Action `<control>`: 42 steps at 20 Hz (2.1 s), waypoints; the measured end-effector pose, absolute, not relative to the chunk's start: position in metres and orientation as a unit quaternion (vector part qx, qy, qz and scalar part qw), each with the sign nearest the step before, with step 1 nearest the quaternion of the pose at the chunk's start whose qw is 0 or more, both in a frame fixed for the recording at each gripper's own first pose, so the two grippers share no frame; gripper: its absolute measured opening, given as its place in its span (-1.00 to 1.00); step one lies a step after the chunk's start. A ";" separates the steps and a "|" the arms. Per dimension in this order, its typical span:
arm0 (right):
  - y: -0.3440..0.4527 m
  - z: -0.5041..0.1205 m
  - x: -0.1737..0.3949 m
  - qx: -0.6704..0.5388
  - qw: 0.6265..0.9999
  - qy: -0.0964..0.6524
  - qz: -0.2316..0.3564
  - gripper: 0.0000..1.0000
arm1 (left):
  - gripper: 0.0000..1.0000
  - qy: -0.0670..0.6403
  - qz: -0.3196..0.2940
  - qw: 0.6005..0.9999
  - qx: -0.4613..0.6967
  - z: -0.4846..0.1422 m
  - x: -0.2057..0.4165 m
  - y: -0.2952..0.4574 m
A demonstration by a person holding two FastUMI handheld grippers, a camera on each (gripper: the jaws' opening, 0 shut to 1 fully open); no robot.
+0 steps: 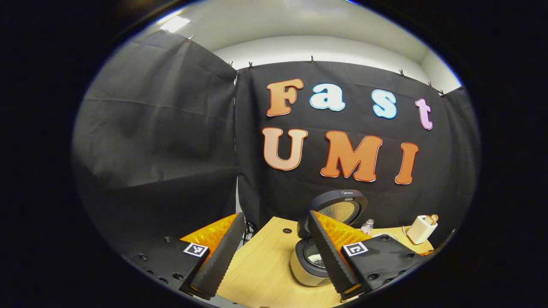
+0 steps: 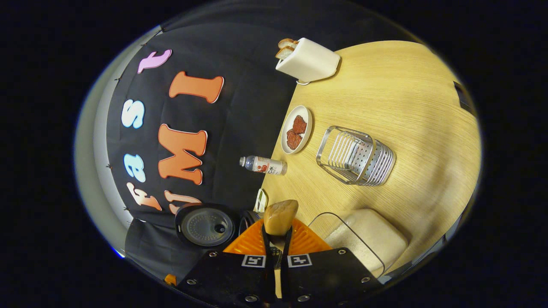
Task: Close the left gripper, press the button to open the rice cooker; take a wooden spoon from the chopstick holder with the right hand, scoop a spoonful of rice and pour it into the rice cooker, then put the wooden spoon back into the chopstick holder.
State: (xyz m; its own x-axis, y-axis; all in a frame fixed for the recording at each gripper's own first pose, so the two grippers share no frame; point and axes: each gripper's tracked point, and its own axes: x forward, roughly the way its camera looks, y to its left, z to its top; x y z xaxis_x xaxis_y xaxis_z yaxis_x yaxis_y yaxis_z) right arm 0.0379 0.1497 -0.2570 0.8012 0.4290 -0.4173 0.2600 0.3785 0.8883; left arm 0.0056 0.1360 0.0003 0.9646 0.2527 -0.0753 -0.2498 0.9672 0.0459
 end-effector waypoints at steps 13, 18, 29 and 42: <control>0.180 -0.181 0.059 0.600 0.735 0.304 0.086 -0.91 | 0.92 0.040 0.113 0.992 0.033 -0.004 0.019 0.135; 0.199 -0.150 0.085 0.594 0.743 0.292 0.101 -0.92 | 0.92 0.038 0.107 0.993 0.035 -0.003 0.022 0.139; 0.278 -0.100 0.139 0.580 0.756 0.275 0.130 -0.92 | 1.00 0.042 0.089 0.995 0.027 -0.001 0.019 0.158; 0.345 -0.110 0.178 0.481 0.827 0.261 0.132 -0.91 | 0.93 0.047 0.074 0.996 0.028 0.002 0.020 0.181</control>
State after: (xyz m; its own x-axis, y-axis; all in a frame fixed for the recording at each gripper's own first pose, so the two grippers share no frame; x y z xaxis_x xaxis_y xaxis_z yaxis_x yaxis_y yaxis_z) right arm 0.1776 0.3448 -0.1096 0.8285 0.4700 -0.3045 0.0321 0.5030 0.8637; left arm 0.0203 0.1811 0.0023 0.9847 0.1497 -0.0891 -0.1445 0.9876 0.0622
